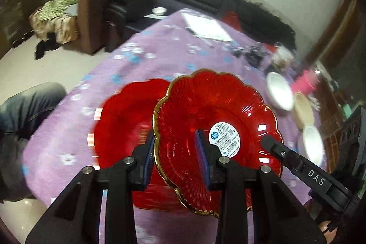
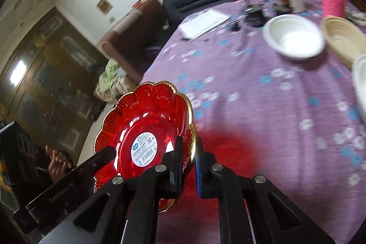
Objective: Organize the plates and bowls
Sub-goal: 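Lower the small red plate onto the large red plate, open right tool, then move the right tool to the stack of white plates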
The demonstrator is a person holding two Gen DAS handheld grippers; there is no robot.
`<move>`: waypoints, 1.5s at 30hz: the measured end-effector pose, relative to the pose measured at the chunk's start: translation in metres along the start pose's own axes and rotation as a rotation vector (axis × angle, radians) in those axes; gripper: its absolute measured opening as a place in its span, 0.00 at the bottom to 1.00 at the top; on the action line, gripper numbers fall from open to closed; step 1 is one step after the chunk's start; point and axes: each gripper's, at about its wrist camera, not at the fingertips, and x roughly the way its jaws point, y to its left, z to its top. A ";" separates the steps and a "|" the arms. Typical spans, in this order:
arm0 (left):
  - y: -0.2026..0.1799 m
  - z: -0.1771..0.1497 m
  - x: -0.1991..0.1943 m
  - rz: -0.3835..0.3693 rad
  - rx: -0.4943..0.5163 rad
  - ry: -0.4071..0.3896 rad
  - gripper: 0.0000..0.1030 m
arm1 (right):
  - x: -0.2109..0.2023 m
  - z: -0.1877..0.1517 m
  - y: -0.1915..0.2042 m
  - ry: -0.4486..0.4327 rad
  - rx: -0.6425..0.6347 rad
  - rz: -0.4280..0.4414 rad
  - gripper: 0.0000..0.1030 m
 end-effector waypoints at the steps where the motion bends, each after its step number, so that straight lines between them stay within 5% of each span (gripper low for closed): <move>1: 0.008 0.000 0.004 0.014 -0.006 0.006 0.30 | 0.010 -0.001 0.008 0.011 -0.015 0.001 0.08; 15: 0.050 -0.003 0.054 0.092 -0.014 0.128 0.30 | 0.081 -0.024 0.047 0.084 -0.120 -0.119 0.10; 20: 0.051 -0.001 0.050 0.177 0.008 0.101 0.30 | 0.090 -0.025 0.046 0.088 -0.150 -0.162 0.15; 23: 0.053 0.000 0.044 0.181 0.012 0.085 0.31 | 0.086 -0.027 0.052 0.057 -0.221 -0.204 0.31; 29: 0.046 0.001 0.022 0.186 0.026 0.022 0.31 | 0.046 -0.023 0.051 -0.082 -0.235 -0.116 0.54; 36: 0.008 -0.005 0.003 0.052 0.065 -0.011 0.46 | 0.027 -0.021 0.031 -0.143 -0.193 -0.106 0.57; 45: -0.087 -0.028 0.001 0.020 0.274 -0.009 0.50 | -0.008 -0.017 -0.016 -0.204 -0.137 -0.114 0.57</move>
